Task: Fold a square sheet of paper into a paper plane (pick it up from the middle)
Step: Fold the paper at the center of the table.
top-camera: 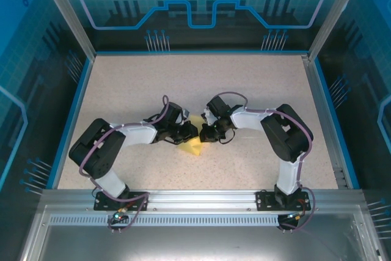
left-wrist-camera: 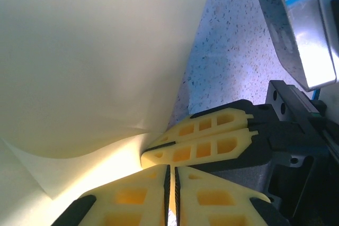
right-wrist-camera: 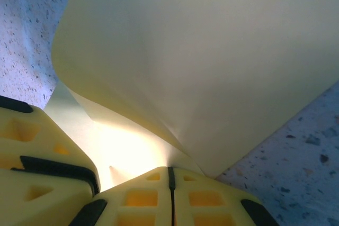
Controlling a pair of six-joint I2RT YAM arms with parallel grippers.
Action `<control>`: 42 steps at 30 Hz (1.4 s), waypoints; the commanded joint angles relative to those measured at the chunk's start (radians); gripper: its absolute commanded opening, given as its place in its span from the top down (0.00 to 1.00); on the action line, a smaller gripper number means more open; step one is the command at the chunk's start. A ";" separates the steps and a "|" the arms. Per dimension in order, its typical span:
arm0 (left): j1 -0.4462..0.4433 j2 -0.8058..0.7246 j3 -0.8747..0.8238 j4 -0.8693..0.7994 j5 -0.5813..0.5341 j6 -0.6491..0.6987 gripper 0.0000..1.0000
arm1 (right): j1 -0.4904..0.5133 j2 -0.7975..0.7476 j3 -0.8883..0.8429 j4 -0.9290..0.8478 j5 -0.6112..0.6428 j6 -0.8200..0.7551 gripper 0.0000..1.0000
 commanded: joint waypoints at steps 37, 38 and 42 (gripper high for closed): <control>0.056 0.013 -0.071 0.032 -0.092 0.010 0.85 | 0.006 0.062 -0.033 -0.101 0.091 -0.024 0.94; 0.056 -0.007 -0.070 0.050 -0.074 0.007 0.85 | 0.005 0.062 -0.033 -0.101 0.091 -0.026 0.94; 0.056 -0.058 -0.054 0.048 -0.068 0.011 0.85 | 0.006 0.066 -0.033 -0.099 0.091 -0.025 0.94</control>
